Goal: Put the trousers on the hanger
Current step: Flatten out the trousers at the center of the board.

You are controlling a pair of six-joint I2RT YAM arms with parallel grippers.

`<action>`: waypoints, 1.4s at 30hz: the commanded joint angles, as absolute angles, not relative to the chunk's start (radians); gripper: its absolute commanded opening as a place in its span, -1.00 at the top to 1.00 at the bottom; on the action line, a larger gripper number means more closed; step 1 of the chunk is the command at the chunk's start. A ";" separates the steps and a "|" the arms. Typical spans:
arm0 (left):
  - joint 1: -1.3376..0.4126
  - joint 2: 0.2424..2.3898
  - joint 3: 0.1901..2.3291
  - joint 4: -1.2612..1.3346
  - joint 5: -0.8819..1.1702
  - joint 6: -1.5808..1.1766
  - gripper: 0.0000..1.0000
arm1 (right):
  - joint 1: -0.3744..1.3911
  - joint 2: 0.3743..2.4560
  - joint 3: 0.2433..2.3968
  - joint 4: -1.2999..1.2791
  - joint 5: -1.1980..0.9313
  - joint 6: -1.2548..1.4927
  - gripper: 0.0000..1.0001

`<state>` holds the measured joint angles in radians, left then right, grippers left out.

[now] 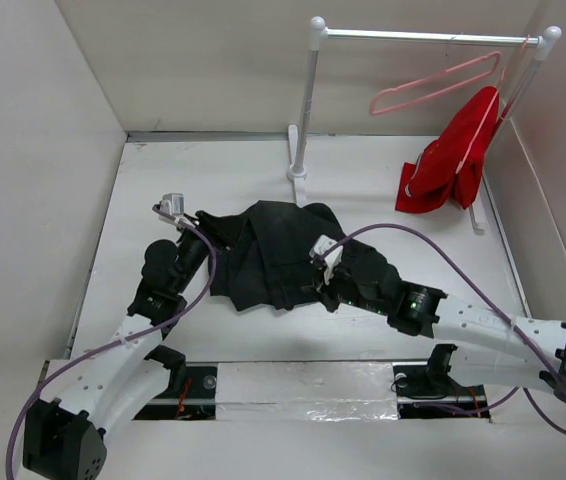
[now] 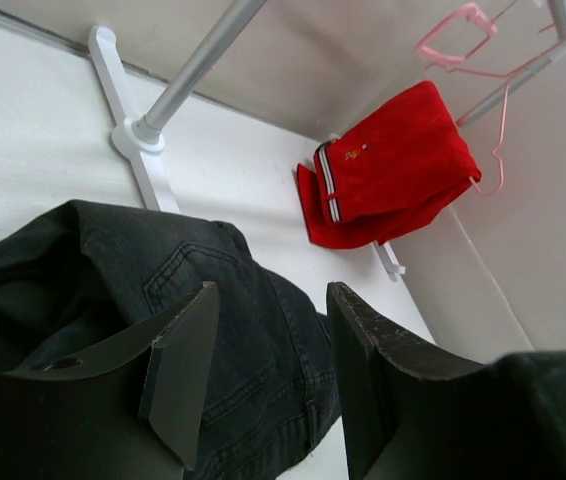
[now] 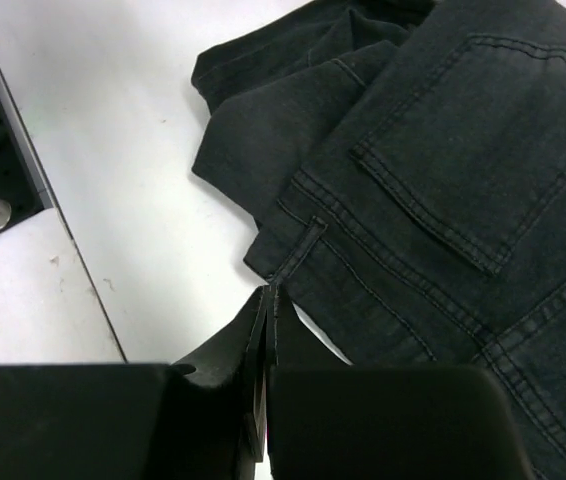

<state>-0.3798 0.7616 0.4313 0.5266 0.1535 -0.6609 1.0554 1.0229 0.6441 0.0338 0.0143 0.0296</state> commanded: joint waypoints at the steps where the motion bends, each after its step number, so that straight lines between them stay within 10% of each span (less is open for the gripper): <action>1: -0.382 0.710 0.408 0.572 0.120 -0.661 0.12 | 1.092 1.043 0.715 0.069 0.087 0.011 1.00; 4: -0.382 0.718 0.425 0.575 0.162 -0.658 0.19 | 1.114 1.058 0.713 0.066 0.149 0.011 0.89; 7: -0.394 0.736 0.423 0.593 0.182 -0.658 0.40 | 1.114 1.091 0.710 0.069 0.166 0.011 0.24; 11: -0.394 0.808 0.436 0.560 0.244 -0.661 1.00 | 1.135 1.149 0.701 0.106 0.195 0.031 -0.21; 14: -0.394 0.815 0.399 0.533 0.236 -0.663 1.00 | 1.160 1.227 0.695 0.132 0.228 0.047 -0.06; 15: -0.394 0.795 0.384 0.505 0.223 -0.654 1.00 | 1.169 1.280 0.701 0.132 0.245 0.064 0.81; 16: -0.394 0.782 0.379 0.467 0.200 -0.641 1.00 | 1.169 1.310 0.710 0.129 0.245 0.071 1.00; 21: -0.428 0.700 0.296 0.312 0.124 -0.624 1.00 | 1.215 1.449 0.765 0.150 0.297 0.097 1.00; 24: -0.471 0.695 0.275 0.216 0.055 -0.626 1.00 | 1.227 1.535 0.801 0.149 0.336 0.098 0.11; 27: -0.505 0.678 0.235 0.189 -0.026 -0.649 0.92 | 1.279 1.607 0.859 0.120 0.399 0.097 -0.21; 33: -0.531 0.672 0.206 0.100 -0.051 -0.687 0.22 | 1.301 1.675 0.904 0.112 0.507 0.118 -0.21; 42: -0.531 0.690 0.209 0.037 -0.011 -0.744 0.09 | 1.301 1.715 0.933 0.080 0.661 0.140 -0.01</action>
<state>-0.5282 0.6853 0.2081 0.0711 -0.0124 -0.7174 1.2976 1.7153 0.8909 0.0677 0.5591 0.1158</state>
